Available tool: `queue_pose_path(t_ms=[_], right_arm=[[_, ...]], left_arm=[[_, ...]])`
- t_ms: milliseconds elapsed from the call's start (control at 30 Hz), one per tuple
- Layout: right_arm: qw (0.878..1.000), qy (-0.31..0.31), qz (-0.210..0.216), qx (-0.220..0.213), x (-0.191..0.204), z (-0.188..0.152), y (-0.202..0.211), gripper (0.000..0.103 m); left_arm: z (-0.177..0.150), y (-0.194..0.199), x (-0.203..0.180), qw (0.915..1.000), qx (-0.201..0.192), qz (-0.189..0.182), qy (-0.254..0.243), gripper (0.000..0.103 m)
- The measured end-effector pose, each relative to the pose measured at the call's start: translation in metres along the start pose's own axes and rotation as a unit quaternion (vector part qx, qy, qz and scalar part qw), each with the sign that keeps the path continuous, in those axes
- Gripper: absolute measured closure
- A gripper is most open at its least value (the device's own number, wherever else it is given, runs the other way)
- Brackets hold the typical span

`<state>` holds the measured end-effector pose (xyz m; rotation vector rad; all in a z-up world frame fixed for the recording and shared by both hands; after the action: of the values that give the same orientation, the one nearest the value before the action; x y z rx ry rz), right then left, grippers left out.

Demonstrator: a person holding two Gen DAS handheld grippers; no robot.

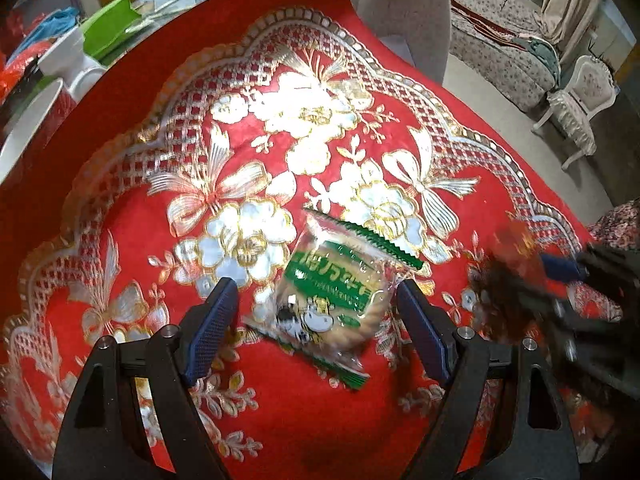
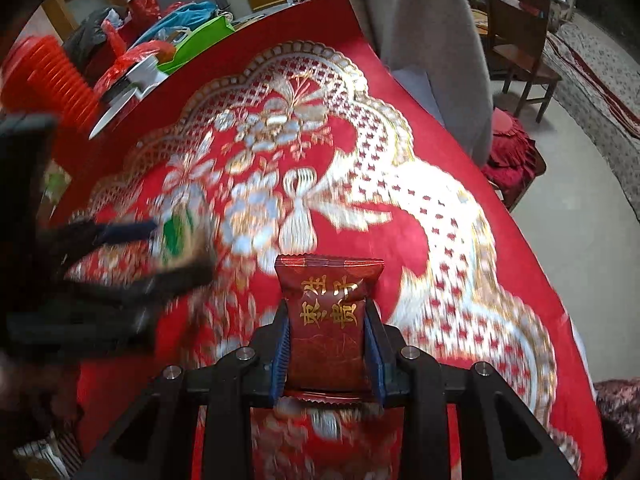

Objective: Organize snacks
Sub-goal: 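Grasp the green cookie packet with the left tool while the right tool grasps the dark red packet, then carry the green packet with the left tool while the right tool carries the red packet over the box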

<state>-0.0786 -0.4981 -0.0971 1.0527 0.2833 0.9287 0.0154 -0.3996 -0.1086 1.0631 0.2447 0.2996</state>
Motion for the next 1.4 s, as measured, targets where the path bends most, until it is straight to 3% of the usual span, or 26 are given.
queue_pose_path(t_ms=[67,133,167,333,567,767,933,1100,1167,1300,1400], right_arm=[[1.0,-0.007,0.005,0.002,0.004,-0.01,0.003,0.071],[1.0,-0.012,0.007,0.003,0.005,-0.014,0.004,0.071],[1.0,-0.013,0.008,0.004,0.006,-0.015,0.005,0.071],[1.0,-0.01,0.011,0.011,0.011,-0.027,0.012,0.072],[1.0,0.008,0.016,0.017,0.024,-0.059,0.026,0.071],[0.998,0.047,0.029,0.027,0.045,-0.093,0.042,0.071],[0.995,0.081,0.047,0.039,0.061,-0.114,0.05,0.071],[0.992,0.09,0.072,0.046,0.06,-0.118,0.056,0.071],[0.993,0.07,0.093,0.027,0.05,-0.107,0.063,0.071],[0.991,-0.012,0.134,0.008,0.015,-0.069,0.061,0.072],[0.984,-0.054,0.169,0.004,-0.001,-0.047,0.06,0.072]], left_arm=[[0.003,-0.004,-0.001,1.0,0.0,0.007,-0.003,0.024],[0.003,-0.002,-0.003,0.9996,-0.003,0.025,-0.009,0.051],[0.003,0.0,-0.002,0.9996,-0.001,0.029,-0.002,0.055],[-0.018,0.012,-0.001,0.998,0.009,0.056,0.03,0.055],[-0.086,0.046,-0.018,0.9892,0.028,0.101,0.102,0.055],[-0.141,0.074,-0.036,0.9834,0.037,0.123,0.128,0.055],[-0.161,0.084,-0.045,0.979,0.039,0.137,0.146,0.055],[-0.17,0.096,-0.05,0.9717,0.041,0.175,0.153,0.055],[-0.163,0.106,-0.049,0.9676,0.03,0.209,0.139,0.055],[-0.134,0.123,-0.045,0.9508,0.007,0.292,0.105,0.055],[-0.118,0.129,-0.042,0.9412,0.006,0.326,0.088,0.055]])
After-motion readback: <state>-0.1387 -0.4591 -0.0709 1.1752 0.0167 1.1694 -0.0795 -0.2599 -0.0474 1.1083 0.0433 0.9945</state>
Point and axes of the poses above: each gripper's, at about its wrist camera, not at the fingertips, and y roughly against the way its jaws point, x to its left, z to its top, the point moved 2 cm from there along -y, roughly the way its jaws point, and after that the axes turned 7 degrees about -x, right-handed, at the moved point
